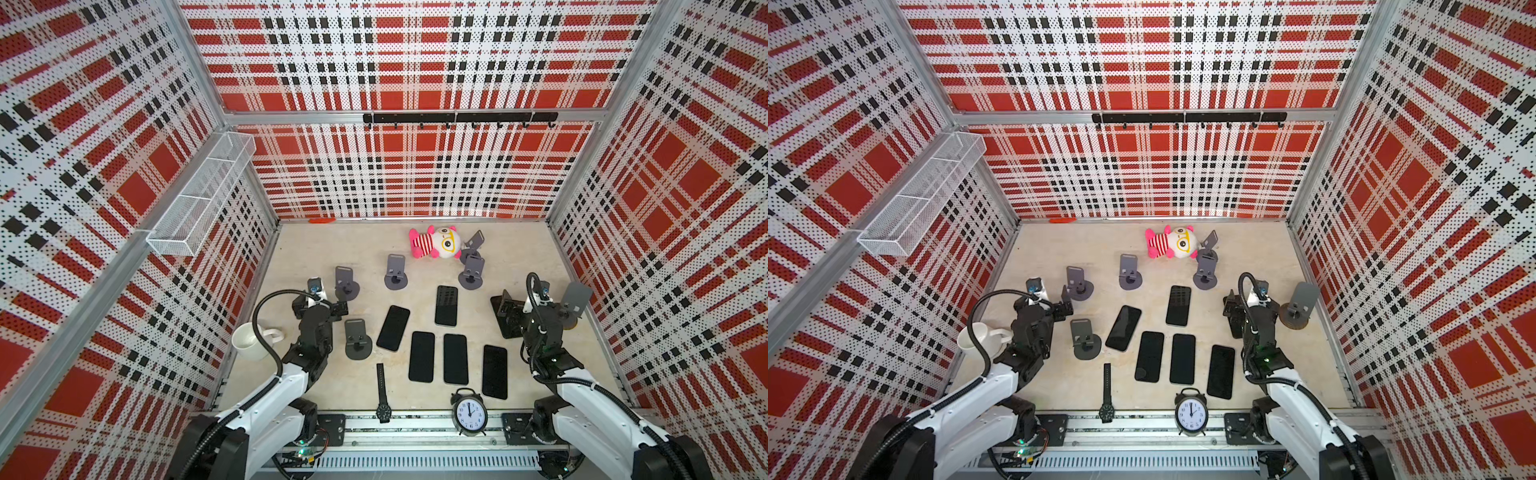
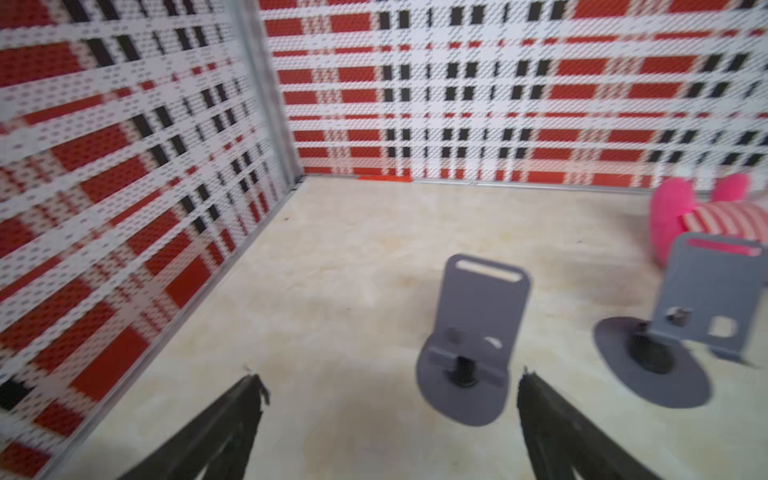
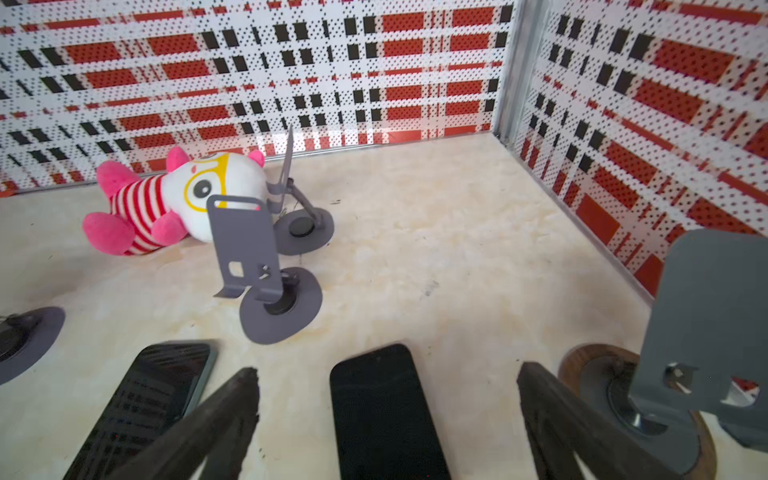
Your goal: Remove the phone from the phone stand
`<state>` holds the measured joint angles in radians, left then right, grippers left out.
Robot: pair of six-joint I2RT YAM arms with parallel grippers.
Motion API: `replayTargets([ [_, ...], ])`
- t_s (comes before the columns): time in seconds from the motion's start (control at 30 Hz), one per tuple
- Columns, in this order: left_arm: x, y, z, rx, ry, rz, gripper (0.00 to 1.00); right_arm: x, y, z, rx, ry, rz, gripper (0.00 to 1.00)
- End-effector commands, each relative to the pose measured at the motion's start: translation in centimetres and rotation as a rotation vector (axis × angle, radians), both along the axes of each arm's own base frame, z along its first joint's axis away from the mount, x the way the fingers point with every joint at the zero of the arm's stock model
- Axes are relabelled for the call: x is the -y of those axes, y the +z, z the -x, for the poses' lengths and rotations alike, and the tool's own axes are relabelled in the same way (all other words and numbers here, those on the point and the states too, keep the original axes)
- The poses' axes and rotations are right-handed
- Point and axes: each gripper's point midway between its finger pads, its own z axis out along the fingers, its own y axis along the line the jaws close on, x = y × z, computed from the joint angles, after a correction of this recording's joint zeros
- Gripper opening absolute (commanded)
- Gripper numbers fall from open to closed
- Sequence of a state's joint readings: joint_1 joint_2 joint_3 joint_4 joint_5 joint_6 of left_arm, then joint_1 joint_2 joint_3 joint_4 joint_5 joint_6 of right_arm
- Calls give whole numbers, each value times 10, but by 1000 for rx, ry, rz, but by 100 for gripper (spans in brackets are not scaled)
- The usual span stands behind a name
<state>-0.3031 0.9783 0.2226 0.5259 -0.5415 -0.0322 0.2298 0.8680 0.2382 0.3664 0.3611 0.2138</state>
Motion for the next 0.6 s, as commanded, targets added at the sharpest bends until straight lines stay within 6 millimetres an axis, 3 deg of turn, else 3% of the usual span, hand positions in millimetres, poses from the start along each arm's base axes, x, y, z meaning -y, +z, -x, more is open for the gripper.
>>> replayTargets([
  [0.0,-12,26,-8,136,47,-8,98,3,26,-8,106,-4,53,100],
  [0.2,-30,0,-17,114,22,85,98,9,5,-4,156,40,86,100],
  [0.4,-40,6,-26,157,36,96,98,12,-4,-22,132,60,63,100],
  [0.57,-56,19,-34,275,7,165,98,15,8,-34,239,60,75,100],
])
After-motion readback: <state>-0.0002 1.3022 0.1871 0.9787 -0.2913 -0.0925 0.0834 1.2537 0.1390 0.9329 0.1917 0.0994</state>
